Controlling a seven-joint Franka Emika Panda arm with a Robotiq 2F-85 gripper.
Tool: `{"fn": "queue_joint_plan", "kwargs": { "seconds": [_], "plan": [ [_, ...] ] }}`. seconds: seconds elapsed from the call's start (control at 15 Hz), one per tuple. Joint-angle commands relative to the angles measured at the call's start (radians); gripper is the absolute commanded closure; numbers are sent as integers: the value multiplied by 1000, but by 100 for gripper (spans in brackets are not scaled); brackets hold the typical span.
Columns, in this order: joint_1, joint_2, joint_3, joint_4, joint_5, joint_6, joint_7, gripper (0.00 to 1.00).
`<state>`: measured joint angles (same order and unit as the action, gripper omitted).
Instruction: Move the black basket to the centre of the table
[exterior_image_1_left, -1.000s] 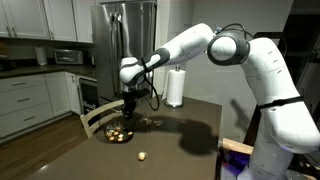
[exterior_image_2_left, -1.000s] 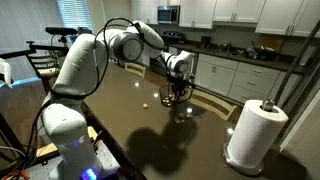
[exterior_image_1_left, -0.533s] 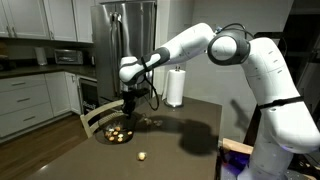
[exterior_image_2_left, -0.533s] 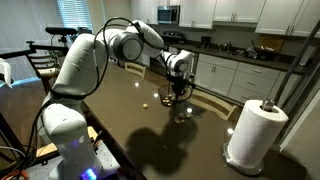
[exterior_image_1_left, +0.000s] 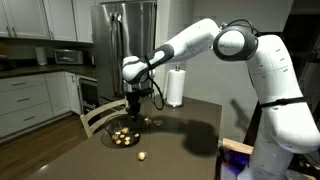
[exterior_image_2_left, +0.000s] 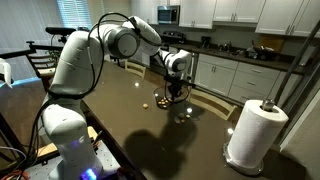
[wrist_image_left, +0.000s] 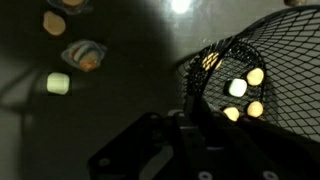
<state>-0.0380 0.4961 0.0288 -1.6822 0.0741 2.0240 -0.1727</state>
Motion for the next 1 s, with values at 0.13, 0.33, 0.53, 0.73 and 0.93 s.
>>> {"fn": "queue_joint_plan", "kwargs": {
  "seconds": [0.13,0.33,0.53,0.73,0.93],
  "plan": [
    [-19,-137,0,-184,13,-1,-37,99],
    [-21,-208,-7,-281,12,10,-36,99],
    [-24,-267,-17,-371,7,15,-35,99],
    [-33,-327,-36,-478,13,46,-49,99],
    [-42,-371,-55,-562,17,90,-81,99]
  ]
}}
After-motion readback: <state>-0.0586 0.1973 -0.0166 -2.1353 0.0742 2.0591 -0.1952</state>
